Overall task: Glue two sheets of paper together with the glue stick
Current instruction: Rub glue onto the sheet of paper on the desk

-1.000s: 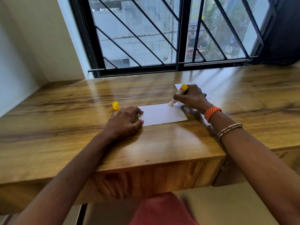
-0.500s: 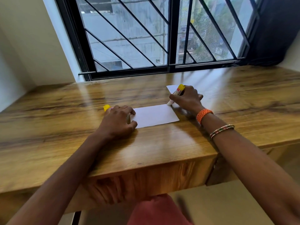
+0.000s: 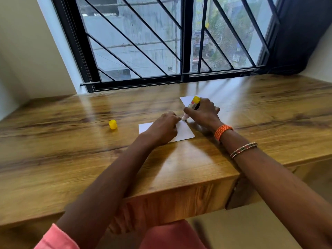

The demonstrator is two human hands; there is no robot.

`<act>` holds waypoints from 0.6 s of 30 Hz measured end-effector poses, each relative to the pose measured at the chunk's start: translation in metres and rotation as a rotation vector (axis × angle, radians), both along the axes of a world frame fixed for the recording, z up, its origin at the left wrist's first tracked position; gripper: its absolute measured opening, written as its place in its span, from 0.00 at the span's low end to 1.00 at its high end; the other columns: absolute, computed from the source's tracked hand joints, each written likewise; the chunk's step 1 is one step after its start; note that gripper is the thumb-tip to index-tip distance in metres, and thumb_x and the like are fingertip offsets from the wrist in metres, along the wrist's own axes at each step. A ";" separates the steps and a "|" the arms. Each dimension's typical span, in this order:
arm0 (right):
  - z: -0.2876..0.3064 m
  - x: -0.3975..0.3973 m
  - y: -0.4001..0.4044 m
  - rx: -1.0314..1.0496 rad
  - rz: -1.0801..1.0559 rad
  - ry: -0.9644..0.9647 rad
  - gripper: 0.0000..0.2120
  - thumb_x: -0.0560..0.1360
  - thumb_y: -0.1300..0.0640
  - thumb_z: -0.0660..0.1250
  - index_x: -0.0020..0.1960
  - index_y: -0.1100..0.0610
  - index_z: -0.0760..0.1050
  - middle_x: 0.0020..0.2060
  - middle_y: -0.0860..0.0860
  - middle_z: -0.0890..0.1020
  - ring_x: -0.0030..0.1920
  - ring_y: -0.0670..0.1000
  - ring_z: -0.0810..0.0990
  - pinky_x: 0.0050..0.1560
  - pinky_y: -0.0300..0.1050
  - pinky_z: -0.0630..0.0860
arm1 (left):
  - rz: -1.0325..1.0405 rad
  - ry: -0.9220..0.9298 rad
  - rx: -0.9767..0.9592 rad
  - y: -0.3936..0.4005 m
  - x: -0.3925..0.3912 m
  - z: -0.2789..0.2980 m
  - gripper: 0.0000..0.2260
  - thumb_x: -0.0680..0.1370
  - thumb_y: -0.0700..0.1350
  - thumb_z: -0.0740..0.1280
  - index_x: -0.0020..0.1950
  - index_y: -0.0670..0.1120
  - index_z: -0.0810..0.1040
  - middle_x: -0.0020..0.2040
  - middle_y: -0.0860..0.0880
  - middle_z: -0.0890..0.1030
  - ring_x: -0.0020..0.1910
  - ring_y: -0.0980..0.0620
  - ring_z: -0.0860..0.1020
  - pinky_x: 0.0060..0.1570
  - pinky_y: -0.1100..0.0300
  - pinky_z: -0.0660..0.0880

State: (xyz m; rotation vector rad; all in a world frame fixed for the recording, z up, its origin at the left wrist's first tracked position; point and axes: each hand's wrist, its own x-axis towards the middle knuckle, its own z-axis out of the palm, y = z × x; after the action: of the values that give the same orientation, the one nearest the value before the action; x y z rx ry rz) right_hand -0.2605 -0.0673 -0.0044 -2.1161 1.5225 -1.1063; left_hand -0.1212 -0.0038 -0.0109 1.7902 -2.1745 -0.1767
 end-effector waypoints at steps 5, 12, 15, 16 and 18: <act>0.001 -0.003 0.006 -0.009 0.006 0.018 0.16 0.69 0.50 0.69 0.28 0.54 0.67 0.29 0.50 0.74 0.36 0.51 0.74 0.41 0.44 0.59 | -0.013 -0.068 -0.026 -0.001 -0.002 -0.007 0.20 0.76 0.34 0.60 0.68 0.41 0.72 0.63 0.43 0.71 0.63 0.45 0.69 0.60 0.51 0.72; -0.004 -0.010 0.012 -0.003 0.015 -0.012 0.13 0.68 0.48 0.70 0.33 0.57 0.74 0.28 0.49 0.75 0.36 0.51 0.76 0.45 0.50 0.68 | -0.004 -0.068 -0.059 -0.001 -0.002 -0.011 0.20 0.77 0.36 0.59 0.69 0.41 0.71 0.63 0.43 0.71 0.64 0.45 0.68 0.60 0.49 0.72; -0.004 -0.013 0.019 -0.003 -0.008 0.007 0.13 0.68 0.48 0.69 0.33 0.57 0.74 0.28 0.48 0.74 0.36 0.50 0.74 0.45 0.47 0.62 | 0.000 -0.076 -0.068 0.000 -0.003 -0.011 0.19 0.78 0.37 0.58 0.69 0.41 0.71 0.64 0.44 0.71 0.64 0.45 0.68 0.59 0.52 0.71; -0.003 -0.015 0.022 -0.007 -0.016 0.013 0.14 0.68 0.48 0.69 0.33 0.57 0.74 0.29 0.49 0.76 0.36 0.49 0.74 0.44 0.46 0.60 | 0.006 -0.075 -0.066 0.000 -0.003 -0.011 0.18 0.78 0.37 0.57 0.68 0.42 0.71 0.64 0.44 0.70 0.65 0.46 0.67 0.59 0.53 0.71; -0.002 -0.017 0.027 -0.011 -0.014 0.016 0.14 0.68 0.48 0.69 0.34 0.59 0.77 0.31 0.51 0.79 0.36 0.49 0.75 0.43 0.46 0.62 | 0.014 -0.067 -0.066 0.000 -0.003 -0.011 0.18 0.79 0.38 0.56 0.68 0.42 0.71 0.64 0.44 0.70 0.65 0.45 0.67 0.59 0.54 0.69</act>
State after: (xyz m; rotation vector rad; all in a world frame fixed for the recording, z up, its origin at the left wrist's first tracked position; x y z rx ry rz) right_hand -0.2780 -0.0405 -0.0069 -2.1295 1.5442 -1.1080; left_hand -0.1243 -0.0037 -0.0222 1.7986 -2.1864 -0.0424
